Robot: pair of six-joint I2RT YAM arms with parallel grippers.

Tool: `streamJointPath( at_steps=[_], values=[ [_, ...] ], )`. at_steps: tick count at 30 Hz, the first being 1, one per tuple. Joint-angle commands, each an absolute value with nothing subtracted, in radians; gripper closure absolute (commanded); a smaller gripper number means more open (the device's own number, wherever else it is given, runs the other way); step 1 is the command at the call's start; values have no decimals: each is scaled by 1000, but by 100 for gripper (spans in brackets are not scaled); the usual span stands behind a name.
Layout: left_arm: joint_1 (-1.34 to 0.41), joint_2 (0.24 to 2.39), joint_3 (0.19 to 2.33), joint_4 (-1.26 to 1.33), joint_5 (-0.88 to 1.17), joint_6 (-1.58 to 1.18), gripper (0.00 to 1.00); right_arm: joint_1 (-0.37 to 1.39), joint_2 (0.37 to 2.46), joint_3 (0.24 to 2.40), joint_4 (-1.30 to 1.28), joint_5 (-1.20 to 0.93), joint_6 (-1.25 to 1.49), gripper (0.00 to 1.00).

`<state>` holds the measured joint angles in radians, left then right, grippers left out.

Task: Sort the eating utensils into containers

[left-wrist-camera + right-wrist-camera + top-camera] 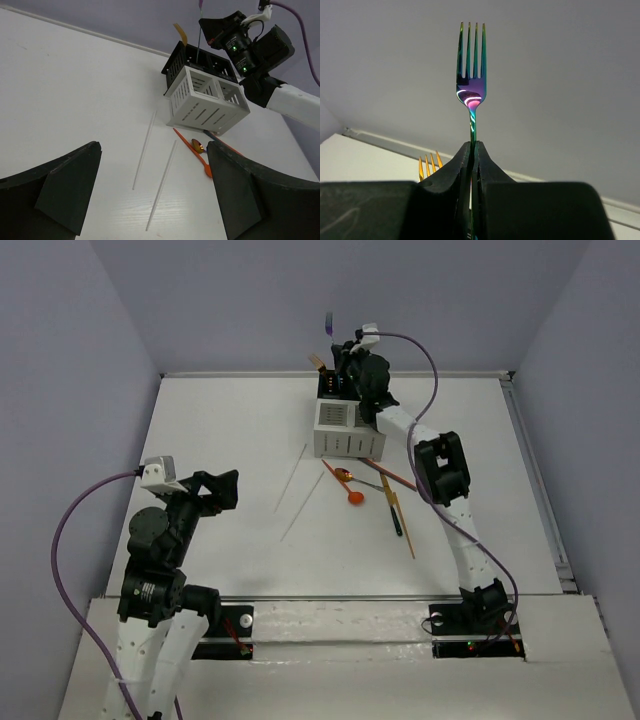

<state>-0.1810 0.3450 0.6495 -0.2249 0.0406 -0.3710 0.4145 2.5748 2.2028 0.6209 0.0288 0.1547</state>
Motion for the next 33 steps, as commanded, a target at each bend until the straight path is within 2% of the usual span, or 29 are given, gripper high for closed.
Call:
streamJointPath(
  at_steps=[1, 10, 11, 14, 15, 18, 20, 27, 31, 33],
  values=[
    [-176, 350, 666, -172, 54, -354, 1, 423, 2526, 2155, 747, 8, 161, 93],
    [-167, 348, 666, -170, 57, -354, 1, 423, 2438, 1934, 916, -35, 176, 91],
    [-167, 347, 666, -170, 58, -353, 1, 423, 2415, 1895, 926, -44, 176, 86],
    [-167, 339, 664, -169, 57, -353, 1, 423, 2376, 1827, 959, -58, 189, 79],
    [-167, 339, 664, -167, 57, -353, 1, 423, 2349, 1813, 968, -64, 192, 71],
    [-167, 330, 664, -167, 57, -354, 1, 423, 2307, 1764, 968, -95, 209, 58],
    [-167, 327, 664, -164, 55, -353, 1, 423, 2264, 1741, 959, -100, 216, 55],
    [-167, 310, 664, -163, 58, -356, 1, 446, 2070, 1620, 757, -121, 250, 55],
    [-158, 295, 661, -163, 61, -359, 1, 498, 1945, 1547, 420, -80, 311, 58],
    [-158, 285, 661, -164, 63, -359, 1, 531, 1866, 1487, 350, -52, 350, 59]
  ],
)
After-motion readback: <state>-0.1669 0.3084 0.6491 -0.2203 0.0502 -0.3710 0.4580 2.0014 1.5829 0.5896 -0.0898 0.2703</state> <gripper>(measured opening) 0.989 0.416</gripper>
